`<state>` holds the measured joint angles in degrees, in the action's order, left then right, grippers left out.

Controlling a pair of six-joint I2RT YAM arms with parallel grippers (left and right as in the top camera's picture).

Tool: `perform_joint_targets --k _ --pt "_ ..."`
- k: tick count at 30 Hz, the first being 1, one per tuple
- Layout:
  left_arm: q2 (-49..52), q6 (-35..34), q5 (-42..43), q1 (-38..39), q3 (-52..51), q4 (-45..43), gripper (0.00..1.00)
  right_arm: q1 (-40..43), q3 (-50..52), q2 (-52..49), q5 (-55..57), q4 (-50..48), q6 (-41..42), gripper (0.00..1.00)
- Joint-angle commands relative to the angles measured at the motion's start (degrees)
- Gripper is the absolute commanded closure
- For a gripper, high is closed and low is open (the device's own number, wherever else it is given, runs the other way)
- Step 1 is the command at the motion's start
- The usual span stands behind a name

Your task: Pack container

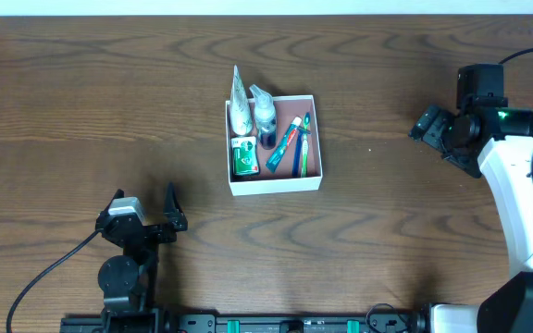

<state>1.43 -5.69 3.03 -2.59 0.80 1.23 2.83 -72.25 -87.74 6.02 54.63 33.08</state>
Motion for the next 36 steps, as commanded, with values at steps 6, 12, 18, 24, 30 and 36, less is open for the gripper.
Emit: perform_joint_targets --k 6,12,18,24,30,36 --pt "0.68 0.96 -0.46 -0.17 -0.57 2.62 0.02 0.15 -0.11 -0.13 0.39 0.07 0.72 0.01" --pt "0.68 0.96 -0.46 -0.17 -0.57 2.62 0.02 0.15 -0.11 -0.13 0.42 0.07 0.72 0.01" --pt "0.68 0.96 -0.46 -0.17 -0.57 2.62 0.02 0.15 -0.11 0.52 2.4 0.2 0.52 0.01" --pt "0.68 0.96 -0.46 -0.17 -0.57 2.62 0.02 -0.11 0.09 10.34 3.65 1.97 -5.6 0.01" --pt "0.68 0.96 -0.46 -0.17 -0.57 2.62 0.02 -0.11 3.15 24.72 3.54 0.35 -15.23 0.01" --pt "0.68 0.96 -0.46 -0.17 -0.57 2.62 0.02 -0.11 17.05 43.8 -6.69 -14.38 -32.96 0.01"
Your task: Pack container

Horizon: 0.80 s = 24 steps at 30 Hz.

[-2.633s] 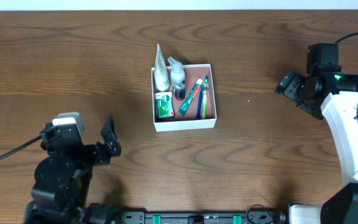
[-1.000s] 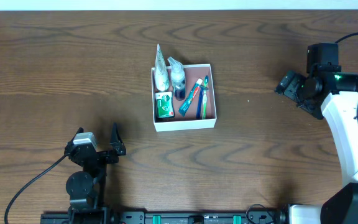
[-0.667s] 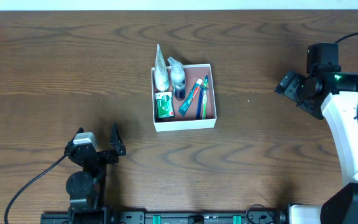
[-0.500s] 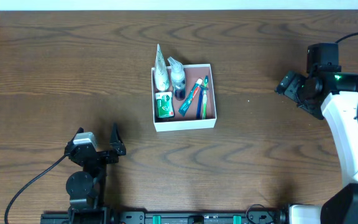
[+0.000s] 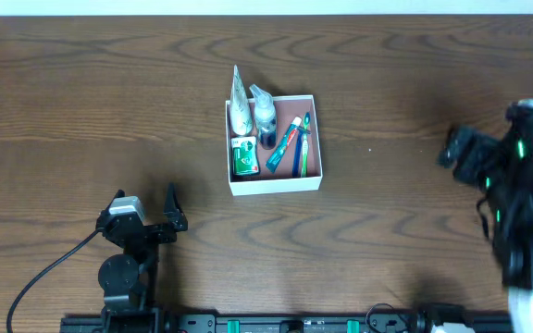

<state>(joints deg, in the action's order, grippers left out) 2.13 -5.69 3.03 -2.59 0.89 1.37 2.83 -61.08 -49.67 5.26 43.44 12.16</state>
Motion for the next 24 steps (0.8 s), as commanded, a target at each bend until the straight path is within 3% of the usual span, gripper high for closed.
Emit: perform_joint_targets --k 1,7,15,24 --pt "-0.02 0.96 -0.46 -0.17 -0.66 2.49 0.02 -0.11 9.31 9.22 -7.5 -6.69 -13.6 0.01" --pt "-0.02 0.96 -0.46 -0.17 -0.66 2.49 0.02 -0.07 29.33 27.15 -11.02 -25.9 -13.29 0.01" --pt "-0.02 0.96 -0.46 -0.17 -0.66 2.49 0.02 -0.07 48.65 39.32 -17.62 -44.37 -13.29 0.01" --pt "-0.02 0.96 -0.46 -0.17 -0.66 2.49 0.02 -0.22 58.1 47.3 -17.73 -50.31 -13.31 0.01"
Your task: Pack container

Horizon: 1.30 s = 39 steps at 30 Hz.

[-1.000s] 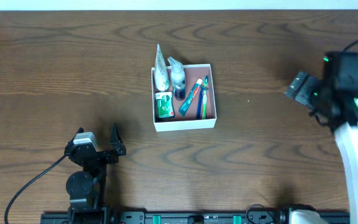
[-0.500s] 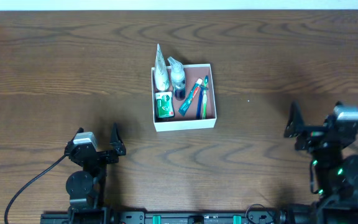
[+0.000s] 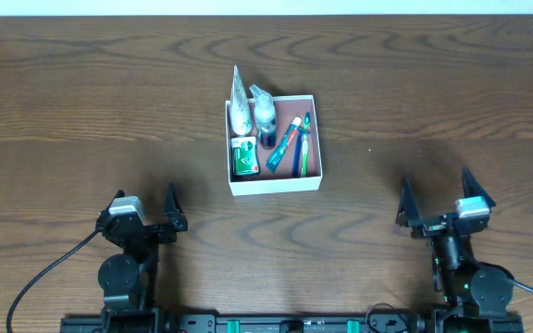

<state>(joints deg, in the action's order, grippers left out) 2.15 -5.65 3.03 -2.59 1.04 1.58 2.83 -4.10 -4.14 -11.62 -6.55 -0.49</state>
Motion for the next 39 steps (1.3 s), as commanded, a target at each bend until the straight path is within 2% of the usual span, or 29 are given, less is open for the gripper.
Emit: perform_joint_targets --k 1,6,19,39 --pt "-0.04 0.92 -0.46 -0.17 -0.81 2.27 0.02 -0.24 1.4 2.19 -0.85 -0.31 -0.63 0.01" --pt "-0.04 0.92 -0.46 -0.17 -0.81 2.27 0.02 -0.24 3.76 3.56 -0.07 -0.33 -0.66 0.01" --pt "-0.04 0.92 -0.46 -0.17 -0.81 2.27 0.02 -0.39 3.78 3.82 3.87 10.36 -0.59 0.01" --pt "-0.04 0.92 -0.46 -0.17 -0.81 2.27 0.02 -0.66 3.78 3.8 3.89 10.16 -1.31 0.01"
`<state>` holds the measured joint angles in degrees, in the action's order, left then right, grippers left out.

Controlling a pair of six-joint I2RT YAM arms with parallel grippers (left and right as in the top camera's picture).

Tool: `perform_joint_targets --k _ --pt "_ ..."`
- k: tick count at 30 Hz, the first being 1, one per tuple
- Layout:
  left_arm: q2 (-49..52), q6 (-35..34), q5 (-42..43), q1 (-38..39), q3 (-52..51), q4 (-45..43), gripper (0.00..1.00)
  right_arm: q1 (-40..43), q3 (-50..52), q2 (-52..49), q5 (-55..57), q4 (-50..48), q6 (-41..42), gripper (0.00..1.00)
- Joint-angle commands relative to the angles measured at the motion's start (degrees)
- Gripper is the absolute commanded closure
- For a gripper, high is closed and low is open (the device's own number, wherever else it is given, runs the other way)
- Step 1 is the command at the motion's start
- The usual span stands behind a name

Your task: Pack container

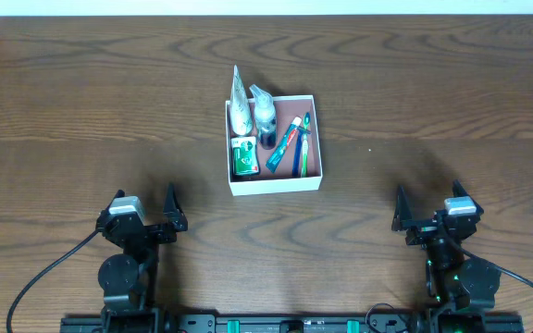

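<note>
A white open box (315,181) stands on the table a little behind the centre. Inside lie a silvery tube (239,104), a small clear bottle (265,116), a green packet (243,157), a blue tube (283,145) and a green toothbrush (304,146). My left gripper (146,207) sits open near the front left, empty. My right gripper (427,204) sits open near the front right, also empty. Both are far from the box.
The wood-grain table (91,102) stretches to all sides of the box. A black cable (44,273) runs from the left arm's base, another (526,287) from the right arm's base.
The right arm has settled slightly lower and to the right at the front right, its fingers still spread. The left arm and the box contents have not moved.
The right arm was stretched out high at the right side, away from the filled box. Then it was pulled in toward the front right, blurred. Then it was folded at its base with open fingers, where it rests now. The left arm stayed folded throughout.
</note>
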<state>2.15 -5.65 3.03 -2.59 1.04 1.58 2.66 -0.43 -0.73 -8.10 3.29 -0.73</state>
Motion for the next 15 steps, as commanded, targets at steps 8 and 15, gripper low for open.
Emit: perform_joint_targets --k 8,15 --pt "-0.04 0.92 -0.46 -0.17 -0.81 2.27 0.02 -0.46 0.11 0.39 0.37 0.33 -1.07 0.01" --pt "-0.04 0.92 -0.46 -0.17 -0.81 2.27 0.02 -0.48 0.11 0.39 0.39 0.33 -1.07 0.01"
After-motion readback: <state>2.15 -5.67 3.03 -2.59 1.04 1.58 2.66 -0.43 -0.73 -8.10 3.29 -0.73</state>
